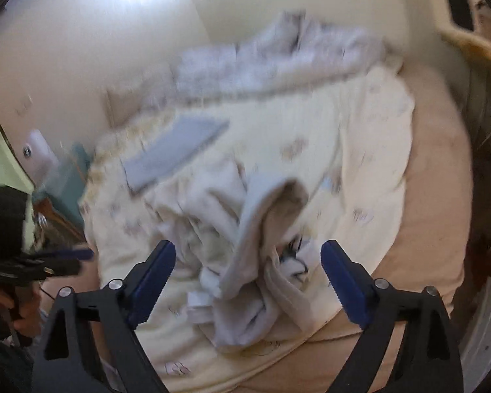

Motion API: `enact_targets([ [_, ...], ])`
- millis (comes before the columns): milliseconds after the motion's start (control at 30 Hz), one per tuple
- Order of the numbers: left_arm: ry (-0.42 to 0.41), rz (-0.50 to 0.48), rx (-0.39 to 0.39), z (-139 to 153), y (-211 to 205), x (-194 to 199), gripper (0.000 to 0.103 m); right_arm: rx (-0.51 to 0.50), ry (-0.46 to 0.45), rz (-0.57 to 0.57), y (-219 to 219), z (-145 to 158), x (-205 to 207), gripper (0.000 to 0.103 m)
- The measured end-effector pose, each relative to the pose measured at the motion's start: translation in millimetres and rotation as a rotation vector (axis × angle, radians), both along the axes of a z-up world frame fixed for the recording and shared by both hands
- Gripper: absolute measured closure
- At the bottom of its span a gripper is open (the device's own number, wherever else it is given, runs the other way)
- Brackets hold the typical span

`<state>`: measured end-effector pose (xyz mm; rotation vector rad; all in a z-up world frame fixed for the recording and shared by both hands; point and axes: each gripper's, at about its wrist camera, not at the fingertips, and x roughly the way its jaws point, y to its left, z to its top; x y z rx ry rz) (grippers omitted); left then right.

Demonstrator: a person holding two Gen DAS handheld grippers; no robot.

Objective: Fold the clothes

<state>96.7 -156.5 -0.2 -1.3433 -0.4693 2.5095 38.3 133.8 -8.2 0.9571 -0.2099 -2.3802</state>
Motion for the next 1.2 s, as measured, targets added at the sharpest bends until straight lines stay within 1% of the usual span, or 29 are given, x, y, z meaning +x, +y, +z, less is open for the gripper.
enact_targets([
  [33, 0.001, -0.006, -0.033, 0, 4, -1, 0.028, -0.029, 0.030, -0.012, 3, 1, 6, 0.010],
  [67, 0.002, -0.013, -0.064, 0, 7, -3, 0.028, -0.056, 0.031, -0.017, 2, -4, 8, 0.010],
  [167, 0.016, -0.039, -0.152, 7, 17, -13, 0.028, -0.056, -0.005, -0.027, -7, -16, 5, 0.010],
  [200, 0.024, -0.045, -0.175, 11, 19, -18, 0.028, -0.032, 0.010, -0.040, -6, -15, 6, 0.010],
  [300, 0.017, -0.066, -0.241, 12, 24, -36, 0.028, -0.050, -0.010, -0.046, -5, -19, 1, 0.010],
  [333, 0.016, -0.080, -0.268, 9, 25, -43, 0.028, -0.053, -0.017, -0.048, -5, -20, -1, 0.010],
  [400, 0.015, -0.127, -0.318, -5, 27, -59, 0.028, -0.024, -0.029, -0.051, -7, -25, -2, 0.010],
  [433, 0.012, -0.154, -0.320, -15, 27, -66, 0.028, -0.009, -0.033, -0.052, -8, -27, -2, 0.010],
  [467, 0.010, -0.179, -0.318, -25, 26, -72, 0.028, -0.007, -0.034, -0.056, -7, -28, 0, 0.010],
  [533, 0.016, -0.214, -0.278, -44, 22, -80, 0.028, -0.005, -0.038, -0.063, -5, -29, 3, 0.010],
  [600, 0.011, -0.231, -0.234, -64, 16, -86, 0.028, -0.025, -0.049, -0.077, -2, -30, 5, 0.010],
  [633, -0.004, -0.226, -0.208, -75, 13, -89, 0.028, -0.035, -0.056, -0.084, -2, -31, 4, 0.010],
  [667, -0.046, -0.195, -0.170, -84, 9, -96, 0.029, -0.043, -0.063, -0.090, -2, -32, 3, 0.010],
  [700, -0.053, -0.173, -0.140, -88, 6, -99, 0.032, -0.037, -0.072, -0.093, -3, -33, 2, 0.010],
  [733, -0.024, -0.159, -0.154, -89, 6, -100, 0.060, -0.031, -0.081, -0.097, -4, -35, 1, 0.010],
  [767, -0.001, -0.156, -0.195, -90, 8, -100, 0.095, -0.024, -0.090, -0.100, -6, -37, 0, 0.010],
  [800, -0.003, -0.172, -0.188, -91, 9, -101, 0.096, -0.014, -0.095, -0.101, -7, -38, 0, 0.010],
  [833, 0.009, -0.181, -0.161, -89, 9, -101, 0.096, -0.005, -0.100, -0.102, -9, -39, -1, 0.010],
  [900, 0.023, -0.176, -0.161, -86, 7, -100, 0.096, 0.013, -0.104, -0.096, -12, -41, -4, 0.010],
  [967, 0.024, -0.166, -0.136, -84, 1, -97, 0.096, 0.039, -0.116, -0.090, -16, -46, -6, 0.010],
  [1033, 0.064, -0.156, -0.078, -73, -5, -90, 0.096, 0.046, -0.118, -0.092, -17, -47, -6, 0.010],
  [1133, 0.194, -0.181, -0.006, -34, -10, -65, 0.096, 0.026, -0.106, -0.100, -12, -45, -4, 0.010],
  [1200, 0.257, -0.219, 0.027, -1, -10, -44, 0.096, 0.011, -0.099, -0.114, -7, -43, -1, 0.010],
])
